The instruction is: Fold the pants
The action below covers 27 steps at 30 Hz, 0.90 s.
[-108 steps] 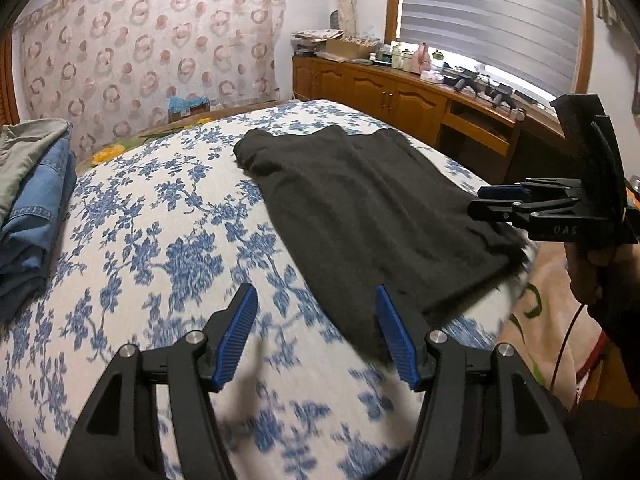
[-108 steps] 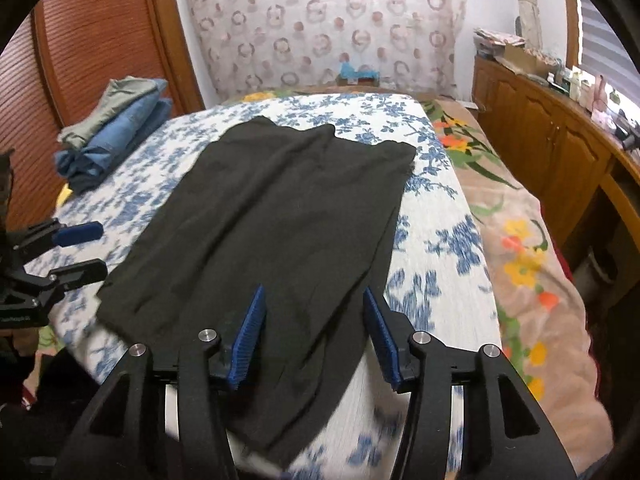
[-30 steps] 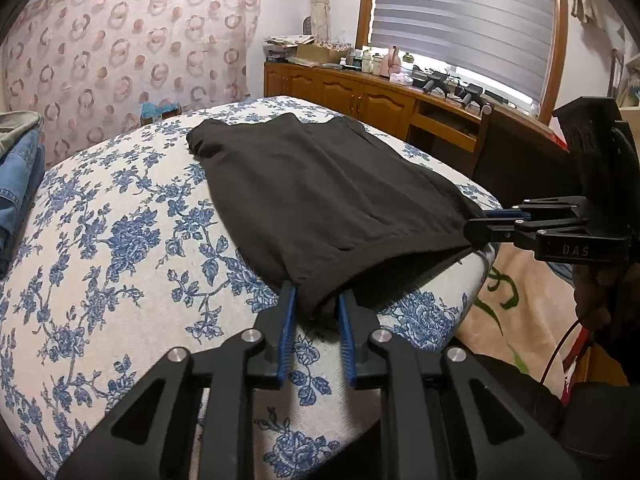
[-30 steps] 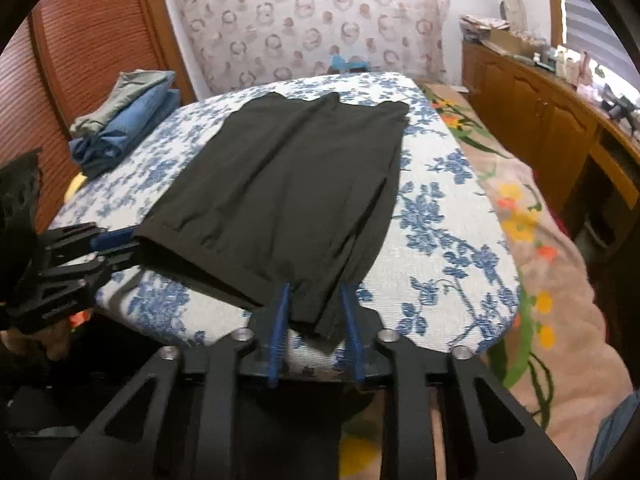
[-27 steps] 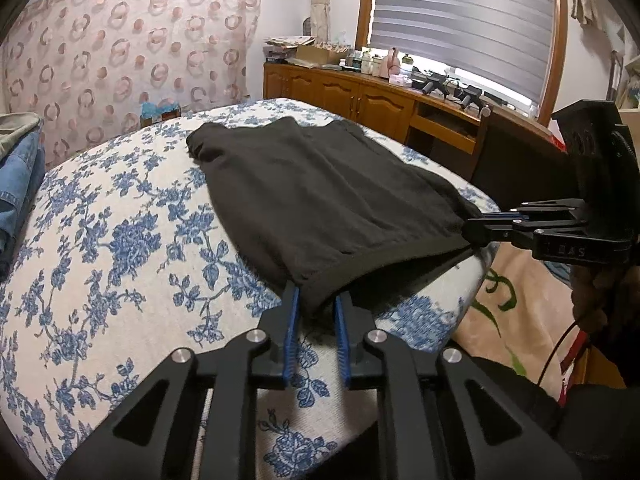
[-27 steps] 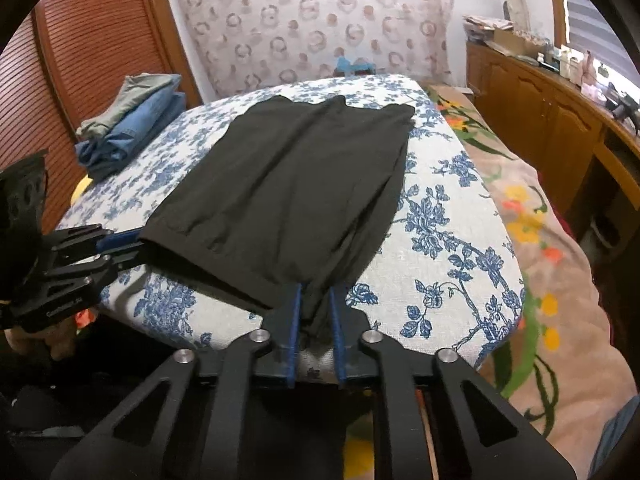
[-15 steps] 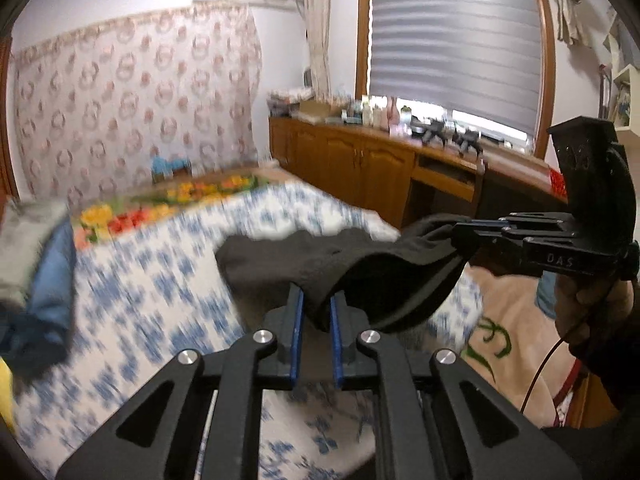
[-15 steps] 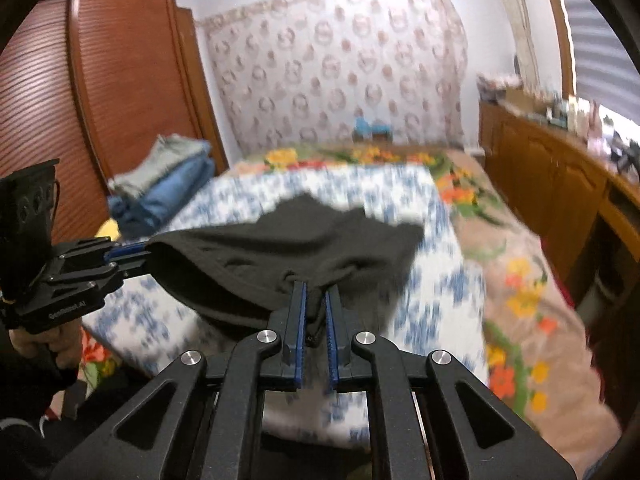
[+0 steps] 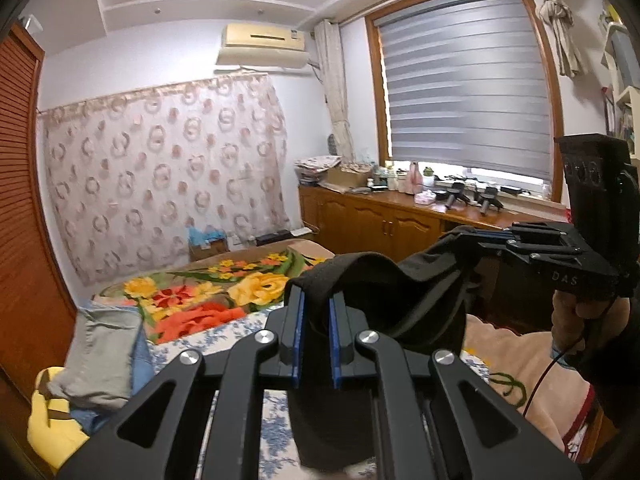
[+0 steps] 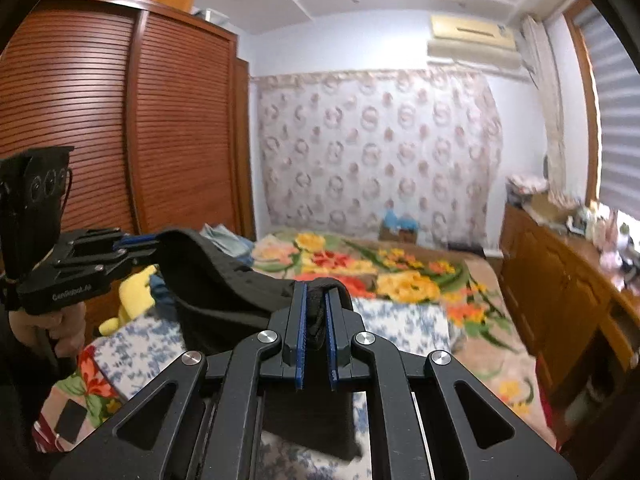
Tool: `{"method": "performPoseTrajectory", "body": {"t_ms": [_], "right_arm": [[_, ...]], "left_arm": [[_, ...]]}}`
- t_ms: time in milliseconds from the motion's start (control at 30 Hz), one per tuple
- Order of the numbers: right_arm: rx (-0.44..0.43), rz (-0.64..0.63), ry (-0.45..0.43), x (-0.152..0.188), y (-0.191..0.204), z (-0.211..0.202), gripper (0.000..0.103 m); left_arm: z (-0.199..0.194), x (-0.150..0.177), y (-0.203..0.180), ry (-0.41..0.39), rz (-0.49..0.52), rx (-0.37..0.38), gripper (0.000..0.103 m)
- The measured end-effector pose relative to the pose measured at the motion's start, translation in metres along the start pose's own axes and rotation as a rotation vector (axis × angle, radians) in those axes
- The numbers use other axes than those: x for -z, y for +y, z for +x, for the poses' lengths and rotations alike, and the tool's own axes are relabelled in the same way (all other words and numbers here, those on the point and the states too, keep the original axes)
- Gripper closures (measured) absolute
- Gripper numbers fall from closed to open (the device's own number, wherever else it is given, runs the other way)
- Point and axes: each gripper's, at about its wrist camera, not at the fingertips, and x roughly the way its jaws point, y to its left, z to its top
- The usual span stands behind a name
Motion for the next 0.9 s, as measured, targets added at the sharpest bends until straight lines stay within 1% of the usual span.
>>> {"method": "performPoseTrajectory", "body": {"t_ms": [100,167,200,267,333,400,467,500,533,600,633,667,700,733,767,800,833,900], "right_arm": [[-0.032,-0.008,0.01,-0.005,0.005,0.013,0.097],[-0.051,-0.009,0.041,-0.003,0.007,0.035,0.097],[-0.056,-0.014,0.055,-0.001,0.008,0.044,0.097],[-0.051,-0.036,0.084,-0.001,0.008,0.074,0.098],[-0.046,-0.048,0.1,-0.008,0.007,0.102,0.098],[-0.024,-0.06,0.079,-0.023,0.003,0.125,0.098],[0.015,-0.076,0.012,-0.049,-0.002,0.138,0.098],[0.027,-0.084,-0.022,-0.059,-0.004,0.141,0.098],[0.03,-0.085,-0.047,-0.068,-0.006,0.145,0.098],[0.035,-0.092,-0.044,-0.072,-0.008,0.152,0.098],[0.033,-0.095,-0.022,-0.065,-0.009,0.161,0.098],[0.03,-0.094,0.003,-0.058,-0.01,0.167,0.098],[0.022,-0.087,0.04,-0.044,-0.011,0.175,0.098],[0.006,-0.074,0.1,-0.022,-0.012,0.187,0.098],[0.0,-0.065,0.14,-0.008,-0.013,0.195,0.098],[-0.013,-0.048,0.2,0.015,-0.013,0.205,0.098],[-0.023,-0.038,0.237,0.031,-0.011,0.21,0.098],[-0.045,-0.036,0.321,0.071,-0.004,0.218,0.098]], "left_arm": [[0.009,0.01,0.017,0.025,-0.017,-0.027,0.095],[0.028,0.021,0.034,0.059,-0.038,-0.044,0.095],[0.039,0.024,0.043,0.072,-0.036,-0.065,0.095],[0.061,0.021,0.062,0.081,-0.055,-0.097,0.095],[0.076,0.008,0.078,0.062,-0.069,-0.107,0.095],[0.083,-0.015,0.092,0.013,-0.064,-0.143,0.095],[0.086,-0.031,0.097,-0.017,-0.056,-0.135,0.095],[0.087,-0.033,0.097,-0.021,-0.035,-0.135,0.095],[0.089,-0.033,0.097,-0.022,-0.01,-0.156,0.095],[0.094,-0.018,0.102,0.012,-0.016,-0.148,0.095],[0.097,-0.007,0.103,0.038,-0.022,-0.145,0.095],[0.102,0.013,0.103,0.081,-0.025,-0.149,0.095],[0.106,0.027,0.103,0.112,-0.028,-0.146,0.095],[0.113,0.05,0.101,0.163,-0.031,-0.135,0.095],[0.116,0.068,0.098,0.201,-0.031,-0.127,0.095],[0.119,0.089,0.096,0.239,-0.035,-0.127,0.095],[0.121,0.109,0.091,0.278,-0.044,-0.122,0.095],[0.123,0.142,0.08,0.34,-0.08,-0.106,0.095]]}}
